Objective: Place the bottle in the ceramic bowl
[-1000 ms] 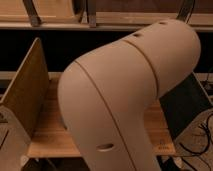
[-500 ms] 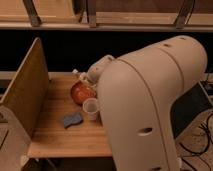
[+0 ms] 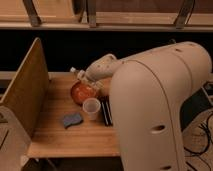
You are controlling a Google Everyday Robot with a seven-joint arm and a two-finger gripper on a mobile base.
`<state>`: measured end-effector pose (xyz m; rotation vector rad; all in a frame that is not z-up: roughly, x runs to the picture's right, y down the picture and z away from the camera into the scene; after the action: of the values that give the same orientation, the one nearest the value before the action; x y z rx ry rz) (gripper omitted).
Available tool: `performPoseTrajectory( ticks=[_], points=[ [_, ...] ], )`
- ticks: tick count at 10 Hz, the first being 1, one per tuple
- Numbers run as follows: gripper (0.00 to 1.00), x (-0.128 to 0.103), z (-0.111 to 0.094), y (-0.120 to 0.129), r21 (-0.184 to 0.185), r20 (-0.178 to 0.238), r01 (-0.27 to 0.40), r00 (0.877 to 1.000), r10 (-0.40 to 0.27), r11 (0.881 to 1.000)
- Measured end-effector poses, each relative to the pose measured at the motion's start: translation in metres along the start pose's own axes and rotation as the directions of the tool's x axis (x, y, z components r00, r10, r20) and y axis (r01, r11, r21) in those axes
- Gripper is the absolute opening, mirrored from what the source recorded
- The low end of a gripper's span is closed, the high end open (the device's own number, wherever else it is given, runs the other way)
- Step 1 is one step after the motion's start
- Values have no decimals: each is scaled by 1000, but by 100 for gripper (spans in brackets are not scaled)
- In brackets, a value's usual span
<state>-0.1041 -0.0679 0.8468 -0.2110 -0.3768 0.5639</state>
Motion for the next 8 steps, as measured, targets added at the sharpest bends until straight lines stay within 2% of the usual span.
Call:
performPoseTrajectory(
  ticks=[3,5,8],
  points=[
    [74,0,0,0,0,-1,0,1000,0,1000],
    [80,1,0,-1,1,-1,0,1000,0,1000],
    [80,1,0,-1,1,-1,-1,1000,1,1000]
  ],
)
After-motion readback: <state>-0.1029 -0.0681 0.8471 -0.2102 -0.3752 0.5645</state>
